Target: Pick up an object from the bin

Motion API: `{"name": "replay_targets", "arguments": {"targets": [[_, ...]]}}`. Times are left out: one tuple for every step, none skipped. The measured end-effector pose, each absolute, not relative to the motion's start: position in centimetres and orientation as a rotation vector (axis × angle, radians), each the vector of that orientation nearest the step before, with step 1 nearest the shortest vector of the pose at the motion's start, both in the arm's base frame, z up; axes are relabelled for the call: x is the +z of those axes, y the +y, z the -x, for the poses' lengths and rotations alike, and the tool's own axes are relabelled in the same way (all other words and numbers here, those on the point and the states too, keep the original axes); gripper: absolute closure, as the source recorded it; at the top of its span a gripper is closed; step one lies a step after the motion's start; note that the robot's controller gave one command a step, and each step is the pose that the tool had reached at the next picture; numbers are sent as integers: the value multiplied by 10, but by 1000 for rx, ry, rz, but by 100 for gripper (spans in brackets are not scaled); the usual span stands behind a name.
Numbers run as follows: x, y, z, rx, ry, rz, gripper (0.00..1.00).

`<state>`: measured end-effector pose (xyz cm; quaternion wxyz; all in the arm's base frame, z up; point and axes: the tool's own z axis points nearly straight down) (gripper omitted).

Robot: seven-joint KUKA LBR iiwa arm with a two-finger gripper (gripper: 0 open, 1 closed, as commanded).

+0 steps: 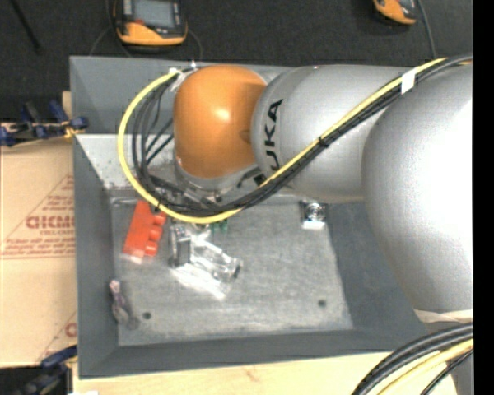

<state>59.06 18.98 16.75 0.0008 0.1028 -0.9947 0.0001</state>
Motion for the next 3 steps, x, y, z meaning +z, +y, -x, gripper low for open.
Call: {"name": "replay_targets", "arguments": {"targets": [[72, 195, -615, -4, -3120, -487, 0], [74, 195, -614, -4, -3113, -480, 100], [72, 194, -613, -3, -3108, -476, 0]]}}
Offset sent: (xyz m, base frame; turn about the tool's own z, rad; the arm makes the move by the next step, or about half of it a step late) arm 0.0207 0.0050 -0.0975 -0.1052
